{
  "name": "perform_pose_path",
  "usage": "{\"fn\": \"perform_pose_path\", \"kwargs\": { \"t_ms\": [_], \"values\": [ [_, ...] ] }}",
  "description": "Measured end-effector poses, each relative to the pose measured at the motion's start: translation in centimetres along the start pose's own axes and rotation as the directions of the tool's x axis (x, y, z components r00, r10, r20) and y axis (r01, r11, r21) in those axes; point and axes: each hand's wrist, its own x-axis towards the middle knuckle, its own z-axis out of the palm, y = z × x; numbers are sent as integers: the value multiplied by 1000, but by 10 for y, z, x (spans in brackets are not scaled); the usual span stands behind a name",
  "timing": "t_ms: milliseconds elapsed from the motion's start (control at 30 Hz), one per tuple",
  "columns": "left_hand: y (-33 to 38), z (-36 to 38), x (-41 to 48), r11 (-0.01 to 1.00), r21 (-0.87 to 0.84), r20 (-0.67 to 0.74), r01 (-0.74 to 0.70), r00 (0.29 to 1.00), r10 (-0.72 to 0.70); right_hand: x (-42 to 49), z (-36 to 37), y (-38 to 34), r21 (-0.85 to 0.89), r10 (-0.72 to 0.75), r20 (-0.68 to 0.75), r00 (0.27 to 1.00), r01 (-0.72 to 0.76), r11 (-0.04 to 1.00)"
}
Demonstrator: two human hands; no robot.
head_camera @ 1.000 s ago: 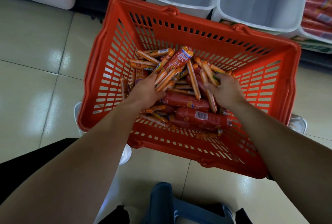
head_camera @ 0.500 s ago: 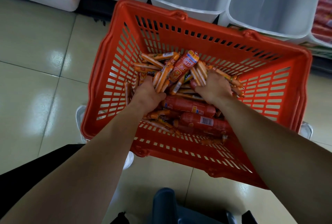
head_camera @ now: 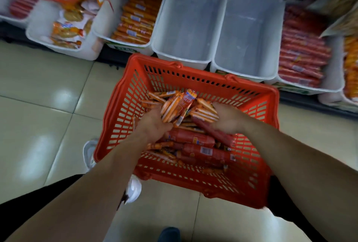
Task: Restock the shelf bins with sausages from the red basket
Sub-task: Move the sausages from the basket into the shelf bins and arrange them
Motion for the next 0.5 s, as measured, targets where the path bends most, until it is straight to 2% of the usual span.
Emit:
{"fn": "perform_pose_path", "kwargs": {
  "t_ms": [200, 367, 500],
  "values": [
    [67, -60, -8, 981, 135, -76, -139, 986, 150, -32, -113, -11, -240, -109, -161, 981, 68, 968],
    [127, -102, 14, 924, 320, -22, -208, 974, 227, -21, -184, 1, -333, -113, -212, 971, 37, 942],
    [159, -116, 39, 895, 354, 24, -272, 959, 282, 16, -198, 24, -334, -72, -211, 975, -3, 943]
  ]
}}
